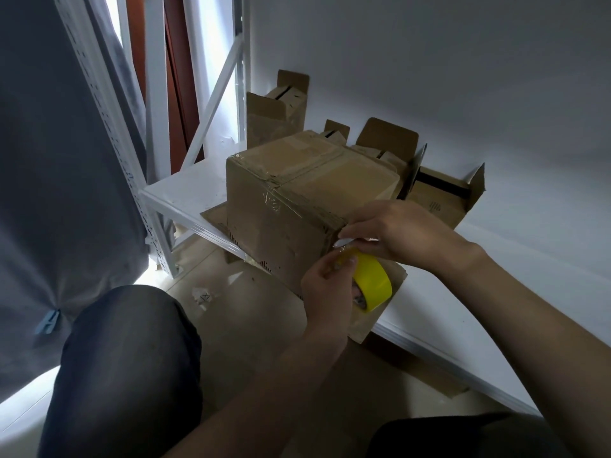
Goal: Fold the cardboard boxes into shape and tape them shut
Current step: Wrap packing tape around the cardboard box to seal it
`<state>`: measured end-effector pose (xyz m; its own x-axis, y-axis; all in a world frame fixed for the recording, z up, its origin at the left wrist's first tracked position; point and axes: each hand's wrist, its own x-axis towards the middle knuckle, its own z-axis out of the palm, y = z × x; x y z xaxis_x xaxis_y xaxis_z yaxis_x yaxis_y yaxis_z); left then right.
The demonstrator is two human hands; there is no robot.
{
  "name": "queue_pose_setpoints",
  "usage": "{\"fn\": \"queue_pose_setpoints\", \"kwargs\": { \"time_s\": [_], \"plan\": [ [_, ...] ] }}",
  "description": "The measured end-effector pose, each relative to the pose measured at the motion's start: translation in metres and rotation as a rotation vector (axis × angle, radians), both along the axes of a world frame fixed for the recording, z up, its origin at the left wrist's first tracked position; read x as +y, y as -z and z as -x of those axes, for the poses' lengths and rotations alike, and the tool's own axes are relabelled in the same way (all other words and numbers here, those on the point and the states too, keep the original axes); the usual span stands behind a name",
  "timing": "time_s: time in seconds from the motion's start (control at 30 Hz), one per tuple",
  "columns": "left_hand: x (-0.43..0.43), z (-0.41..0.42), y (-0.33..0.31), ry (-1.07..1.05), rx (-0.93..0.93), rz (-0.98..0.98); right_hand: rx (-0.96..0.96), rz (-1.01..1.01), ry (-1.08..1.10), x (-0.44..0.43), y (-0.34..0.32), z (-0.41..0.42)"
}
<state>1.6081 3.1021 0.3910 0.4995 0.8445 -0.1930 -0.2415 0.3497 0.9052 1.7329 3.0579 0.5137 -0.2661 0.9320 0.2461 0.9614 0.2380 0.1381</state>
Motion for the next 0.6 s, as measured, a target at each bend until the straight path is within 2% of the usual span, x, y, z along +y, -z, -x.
{"fn": "queue_pose_setpoints", "kwargs": {
  "time_s": [0.13, 0.3, 0.4, 0.5, 0.6],
  "plan": [
    [0.005, 0.0, 0.006, -0.002, 0.034, 0.041, 0.031, -0.114, 0.123, -0.025, -0.005, -0.027],
    [0.003, 0.004, 0.016, 0.074, 0.088, 0.056, 0.195, -0.204, 0.329, -0.041, 0.014, -0.037],
    [0.006, 0.008, 0.019, 0.105, 0.139, -0.006, 0.433, -0.252, 0.384, -0.034, 0.027, -0.028],
    [0.016, 0.018, 0.019, 0.198, 0.215, -0.073, 0.621, -0.473, 0.361, -0.014, 0.022, -0.019],
    [0.025, 0.03, 0.012, 0.283, 0.274, -0.148, 0.559, -0.458, 0.387, 0.028, 0.009, -0.016]
  ]
}}
